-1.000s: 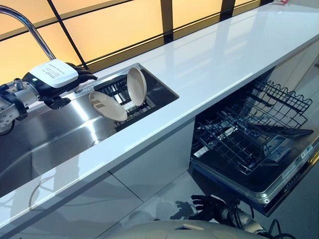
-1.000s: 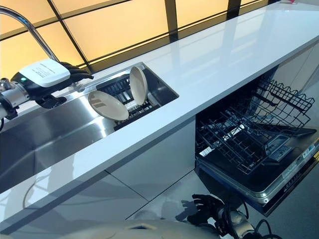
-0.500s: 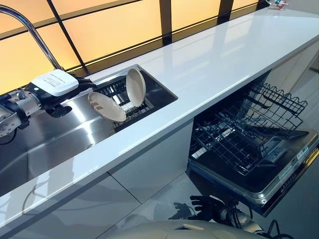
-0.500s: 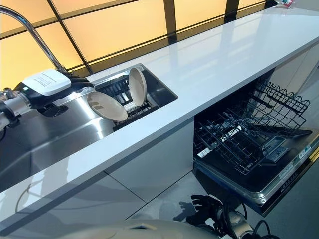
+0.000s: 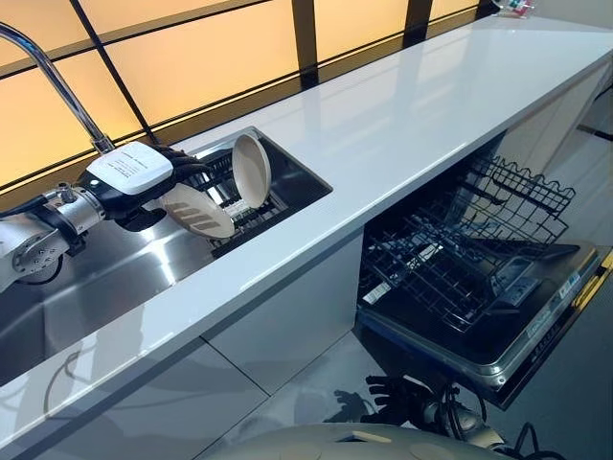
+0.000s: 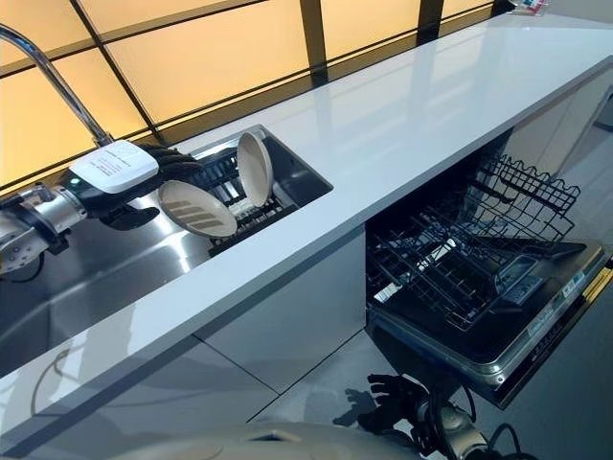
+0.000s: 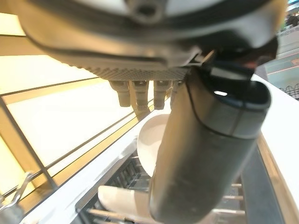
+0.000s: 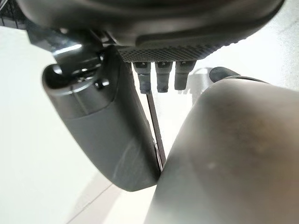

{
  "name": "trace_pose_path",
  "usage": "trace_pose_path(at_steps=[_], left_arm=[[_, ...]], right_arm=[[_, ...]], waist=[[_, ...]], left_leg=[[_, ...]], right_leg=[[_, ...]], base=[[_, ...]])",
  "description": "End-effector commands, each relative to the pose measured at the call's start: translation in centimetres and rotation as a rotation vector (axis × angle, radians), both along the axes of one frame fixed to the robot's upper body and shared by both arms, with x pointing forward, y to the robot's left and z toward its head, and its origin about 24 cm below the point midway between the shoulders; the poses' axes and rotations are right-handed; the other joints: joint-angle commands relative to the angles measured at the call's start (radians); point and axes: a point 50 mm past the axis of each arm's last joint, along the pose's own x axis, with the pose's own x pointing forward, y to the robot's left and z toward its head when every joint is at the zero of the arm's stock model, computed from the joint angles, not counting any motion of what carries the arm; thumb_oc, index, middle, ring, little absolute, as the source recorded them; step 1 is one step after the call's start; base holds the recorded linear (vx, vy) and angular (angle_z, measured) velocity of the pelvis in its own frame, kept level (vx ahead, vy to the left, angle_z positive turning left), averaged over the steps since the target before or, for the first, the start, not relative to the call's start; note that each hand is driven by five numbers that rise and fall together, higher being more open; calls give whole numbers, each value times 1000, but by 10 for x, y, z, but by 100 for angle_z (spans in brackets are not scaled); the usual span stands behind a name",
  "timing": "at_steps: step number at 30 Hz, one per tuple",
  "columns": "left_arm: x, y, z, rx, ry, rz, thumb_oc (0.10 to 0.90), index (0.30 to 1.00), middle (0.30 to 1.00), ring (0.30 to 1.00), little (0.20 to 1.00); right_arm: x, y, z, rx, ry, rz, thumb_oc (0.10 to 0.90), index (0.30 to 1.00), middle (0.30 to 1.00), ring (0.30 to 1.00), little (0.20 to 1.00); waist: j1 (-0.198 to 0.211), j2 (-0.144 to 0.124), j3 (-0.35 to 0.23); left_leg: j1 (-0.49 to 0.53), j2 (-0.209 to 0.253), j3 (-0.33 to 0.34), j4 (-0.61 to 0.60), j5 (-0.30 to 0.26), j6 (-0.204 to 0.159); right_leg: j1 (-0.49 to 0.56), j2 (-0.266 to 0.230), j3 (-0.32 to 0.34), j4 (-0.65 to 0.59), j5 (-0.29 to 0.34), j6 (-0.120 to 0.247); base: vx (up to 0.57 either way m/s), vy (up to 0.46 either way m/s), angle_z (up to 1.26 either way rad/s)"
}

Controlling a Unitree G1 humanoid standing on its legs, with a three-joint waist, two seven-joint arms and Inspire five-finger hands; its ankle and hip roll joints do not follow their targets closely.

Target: Pick up plates and place into dishwasher.

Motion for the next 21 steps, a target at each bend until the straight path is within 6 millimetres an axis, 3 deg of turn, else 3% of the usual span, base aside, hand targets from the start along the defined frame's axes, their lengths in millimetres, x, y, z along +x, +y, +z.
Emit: trace_pose_path(at_steps=[1, 12, 21], left_arm=[[0, 25, 69, -36, -327, 111, 800, 900, 900, 900, 900], [-2, 29, 56, 3, -272, 142, 800, 900, 900, 900, 900], [-6, 33, 65, 37, -267, 156, 800, 900, 900, 900, 900]], right_arm=[[11, 2, 7, 22, -66, 47, 800, 900, 900, 900, 900], [9, -4, 9, 12, -64, 45, 800, 900, 900, 900, 900], [10, -4, 9, 12, -66, 33, 800, 900, 900, 900, 900]], waist=[[-24, -26, 3], [-31, -30, 18], [-26, -25, 23]], left_leg=[[4, -34, 3, 6, -51, 21], [6, -39, 9, 6, -54, 26], [6, -45, 4, 6, -56, 30]], right_leg=[[38, -34, -12, 5, 1, 77], [34, -42, -1, 5, 7, 84], [33, -50, -3, 5, 12, 90]], base=[[14, 31, -4], [16, 38, -5], [0, 0, 0]])
